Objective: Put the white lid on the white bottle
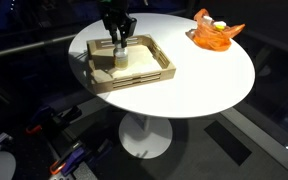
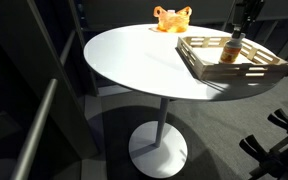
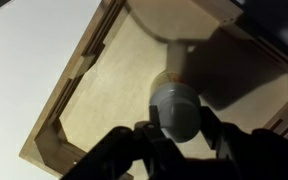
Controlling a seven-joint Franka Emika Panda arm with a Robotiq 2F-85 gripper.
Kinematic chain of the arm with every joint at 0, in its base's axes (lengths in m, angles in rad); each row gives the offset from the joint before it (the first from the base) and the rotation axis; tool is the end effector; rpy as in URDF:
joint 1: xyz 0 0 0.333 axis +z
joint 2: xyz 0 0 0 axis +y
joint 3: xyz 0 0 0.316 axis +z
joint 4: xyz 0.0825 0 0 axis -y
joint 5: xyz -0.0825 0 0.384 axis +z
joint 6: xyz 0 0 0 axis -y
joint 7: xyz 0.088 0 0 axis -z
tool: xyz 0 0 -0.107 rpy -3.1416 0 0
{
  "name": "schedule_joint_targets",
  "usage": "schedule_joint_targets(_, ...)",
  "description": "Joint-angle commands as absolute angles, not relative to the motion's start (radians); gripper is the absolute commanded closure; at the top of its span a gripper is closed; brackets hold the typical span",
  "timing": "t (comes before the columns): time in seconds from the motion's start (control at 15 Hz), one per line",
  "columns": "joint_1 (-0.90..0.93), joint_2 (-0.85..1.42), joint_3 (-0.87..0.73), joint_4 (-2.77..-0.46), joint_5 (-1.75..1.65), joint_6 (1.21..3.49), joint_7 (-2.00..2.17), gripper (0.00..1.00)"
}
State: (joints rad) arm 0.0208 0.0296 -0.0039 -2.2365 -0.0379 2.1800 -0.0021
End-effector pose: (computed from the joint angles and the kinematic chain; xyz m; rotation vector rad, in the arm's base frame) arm 0.5180 0.0073 0.3496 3.1072 0.0653 -0.1335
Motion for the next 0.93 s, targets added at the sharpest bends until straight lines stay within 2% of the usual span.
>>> schedule_joint_targets(0.0,0.013,0.033,-0.002,-2.235,-0.045,2.183,-0.019,0.81)
schedule_joint_targets(0.87,0.008,0.044,-0.008,-2.222,-0.028,2.124,0.049,0.81)
